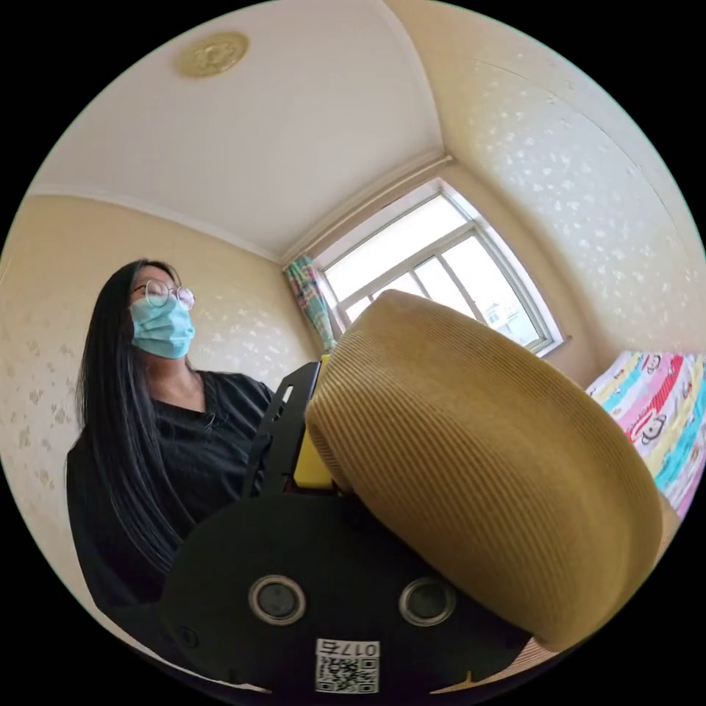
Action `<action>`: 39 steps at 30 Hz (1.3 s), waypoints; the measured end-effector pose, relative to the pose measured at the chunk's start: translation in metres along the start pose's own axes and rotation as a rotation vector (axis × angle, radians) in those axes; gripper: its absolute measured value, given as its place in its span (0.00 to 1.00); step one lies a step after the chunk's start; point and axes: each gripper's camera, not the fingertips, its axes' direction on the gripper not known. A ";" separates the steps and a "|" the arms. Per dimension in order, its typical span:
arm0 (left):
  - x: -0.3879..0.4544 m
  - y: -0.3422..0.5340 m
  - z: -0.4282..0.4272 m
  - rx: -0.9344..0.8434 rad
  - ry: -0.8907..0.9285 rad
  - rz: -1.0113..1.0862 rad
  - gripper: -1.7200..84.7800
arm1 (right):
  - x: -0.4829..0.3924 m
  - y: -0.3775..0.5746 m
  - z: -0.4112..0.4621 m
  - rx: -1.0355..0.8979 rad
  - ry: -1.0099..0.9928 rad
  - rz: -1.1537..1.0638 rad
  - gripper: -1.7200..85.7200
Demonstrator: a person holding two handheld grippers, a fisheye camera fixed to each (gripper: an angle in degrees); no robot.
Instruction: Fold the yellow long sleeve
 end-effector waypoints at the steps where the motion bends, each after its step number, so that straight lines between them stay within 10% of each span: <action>1: -0.014 0.001 -0.002 -0.007 -0.013 -0.051 0.11 | -0.002 -0.001 0.015 -0.024 -0.009 -0.039 0.10; 6: -0.051 0.017 0.036 -0.208 -0.093 -0.221 0.16 | -0.008 -0.001 0.067 -0.008 0.013 -0.103 0.06; 12: -0.111 0.034 0.045 -0.123 0.286 -0.538 0.16 | -0.047 0.012 0.162 -0.213 0.432 -0.212 0.03; 23: -0.246 0.160 0.053 -0.157 0.387 -1.190 0.13 | -0.097 0.188 0.455 -1.356 0.768 -0.666 0.04; 29: -0.239 0.137 -0.006 0.179 0.595 -0.797 0.07 | -0.134 0.229 0.503 -1.166 1.254 -0.821 0.06; 39: -0.130 0.037 -0.161 0.243 0.542 -0.007 0.05 | -0.157 0.244 0.436 -0.909 1.364 -0.648 0.05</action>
